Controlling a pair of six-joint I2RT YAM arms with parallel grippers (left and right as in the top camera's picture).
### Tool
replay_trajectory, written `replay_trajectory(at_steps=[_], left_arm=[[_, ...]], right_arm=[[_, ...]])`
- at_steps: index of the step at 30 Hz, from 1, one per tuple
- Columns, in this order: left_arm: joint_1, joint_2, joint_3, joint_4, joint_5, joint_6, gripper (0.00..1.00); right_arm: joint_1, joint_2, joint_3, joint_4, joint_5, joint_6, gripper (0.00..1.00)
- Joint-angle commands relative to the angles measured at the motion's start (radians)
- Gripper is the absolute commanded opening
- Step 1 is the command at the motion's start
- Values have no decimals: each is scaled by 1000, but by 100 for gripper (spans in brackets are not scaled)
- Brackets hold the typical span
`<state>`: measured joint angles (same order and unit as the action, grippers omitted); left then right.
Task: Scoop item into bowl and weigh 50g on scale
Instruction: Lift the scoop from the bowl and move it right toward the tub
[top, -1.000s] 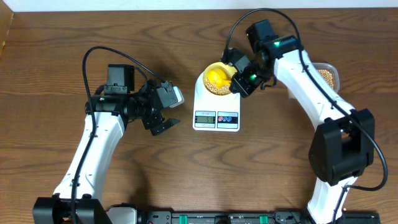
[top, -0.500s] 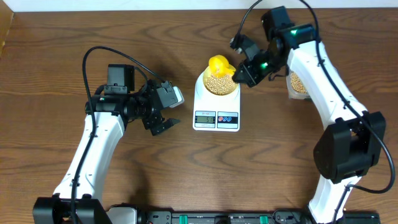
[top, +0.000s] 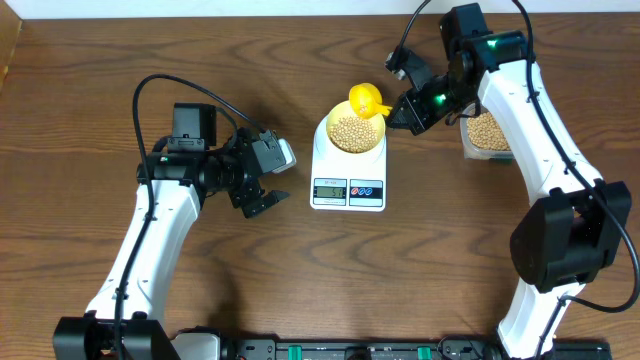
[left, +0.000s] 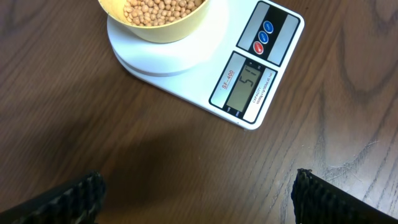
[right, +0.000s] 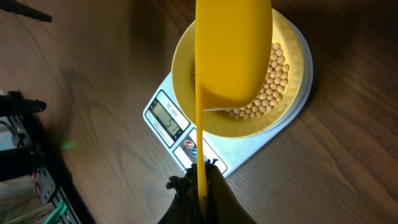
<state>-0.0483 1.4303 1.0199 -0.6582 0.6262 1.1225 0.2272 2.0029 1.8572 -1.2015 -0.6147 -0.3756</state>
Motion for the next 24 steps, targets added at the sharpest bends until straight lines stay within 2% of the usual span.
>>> replay_trajectory(at_steps=[1,6,12,20,24], left_arm=[[3,-13,3,-4,16,-9,98],[3,-13,3,-4,16,-9,98],[3,-13,3,-4,16,-9,98],[3,-13,3,-4,16,-9,97],[3,-13,3,-4,16,-9,98]], right_arm=[[-5,3,27,-3,-31,1,1],[-17,3,28,-3,-90,1,1],[-97,-7,28,-37,-234,1,1],[-297,-85,28,-169,-229,-21,1],[-398,-124,28,-211,-120,-25,1]])
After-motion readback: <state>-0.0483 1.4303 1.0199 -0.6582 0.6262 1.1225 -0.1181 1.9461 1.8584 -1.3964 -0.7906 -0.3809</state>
